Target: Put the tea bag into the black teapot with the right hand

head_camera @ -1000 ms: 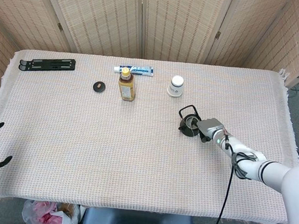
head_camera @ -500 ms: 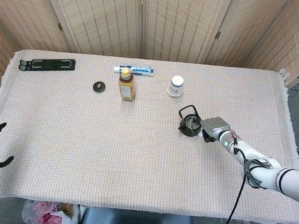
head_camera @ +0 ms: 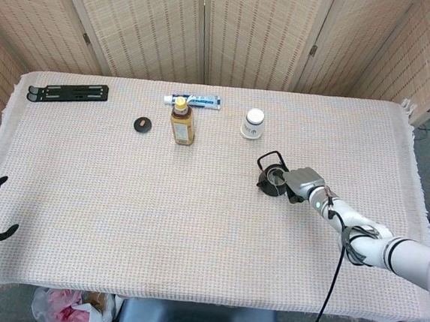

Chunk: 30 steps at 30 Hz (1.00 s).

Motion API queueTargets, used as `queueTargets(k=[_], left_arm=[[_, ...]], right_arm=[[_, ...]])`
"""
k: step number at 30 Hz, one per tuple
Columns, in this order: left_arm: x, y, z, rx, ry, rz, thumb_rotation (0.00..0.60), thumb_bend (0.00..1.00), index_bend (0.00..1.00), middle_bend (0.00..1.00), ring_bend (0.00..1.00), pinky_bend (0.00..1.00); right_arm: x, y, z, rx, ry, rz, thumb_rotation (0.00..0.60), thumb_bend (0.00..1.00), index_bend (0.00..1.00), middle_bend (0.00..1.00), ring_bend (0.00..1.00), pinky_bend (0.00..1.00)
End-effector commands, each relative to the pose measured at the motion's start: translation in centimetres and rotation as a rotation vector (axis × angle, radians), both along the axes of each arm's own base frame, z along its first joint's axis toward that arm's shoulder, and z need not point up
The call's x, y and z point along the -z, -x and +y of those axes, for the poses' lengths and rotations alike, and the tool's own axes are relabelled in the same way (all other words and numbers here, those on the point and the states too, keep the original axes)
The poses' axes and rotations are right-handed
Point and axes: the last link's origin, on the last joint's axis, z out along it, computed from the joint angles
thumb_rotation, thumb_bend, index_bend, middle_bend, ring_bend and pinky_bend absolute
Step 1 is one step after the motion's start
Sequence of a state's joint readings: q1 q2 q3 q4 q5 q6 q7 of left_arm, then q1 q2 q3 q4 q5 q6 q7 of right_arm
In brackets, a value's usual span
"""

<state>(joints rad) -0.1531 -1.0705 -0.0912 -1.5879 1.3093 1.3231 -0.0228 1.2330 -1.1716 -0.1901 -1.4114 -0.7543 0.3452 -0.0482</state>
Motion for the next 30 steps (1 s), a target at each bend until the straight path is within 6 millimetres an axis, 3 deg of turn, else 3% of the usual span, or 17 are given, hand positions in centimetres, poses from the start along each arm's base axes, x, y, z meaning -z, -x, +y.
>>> queueTargets(k=[1,17,26,28,30], left_arm=[[0.0,0.0,0.0,-0.001,0.0,-0.001,0.6,0.26,0.0,0.0,0.03,0.26],[-0.2,0.0,0.0,0.004,-0.004,-0.008,0.6,0.26,0.0,0.0,0.03,0.26],[0.3,-0.1,0.1,0.003,0.009,0.014,0.6,0.26,0.0,0.0,0.03,0.26],[0.6,-0.3,0.1,0.008,0.016,0.018,0.6,0.26,0.0,0.0,0.03,0.26],[0.8,-0.4,0.1,0.012,0.021,0.02,0.6,0.26,0.0,0.0,0.03,0.26]], right_arm=[[0.3,0.1,-0.1,0.001,-0.006,0.005,0.6,1.0,0.08,0.94,0.75,0.89],[1.3,0.7,-0.4,0.004,-0.018,0.03,0.6,1.0,0.08,0.94,0.75,0.89],[-4.0,-0.6,1.9,-0.025,0.09,-0.075,0.6,1.0,0.08,0.89,0.73,0.89],[-5.2,-0.7,2.9,-0.051,0.123,-0.091,0.6,0.91,0.08,0.81,0.67,0.87],[-6.1,-0.5,3.8,-0.08,0.162,-0.107,0.6,0.67,0.05,0.64,0.52,0.72]])
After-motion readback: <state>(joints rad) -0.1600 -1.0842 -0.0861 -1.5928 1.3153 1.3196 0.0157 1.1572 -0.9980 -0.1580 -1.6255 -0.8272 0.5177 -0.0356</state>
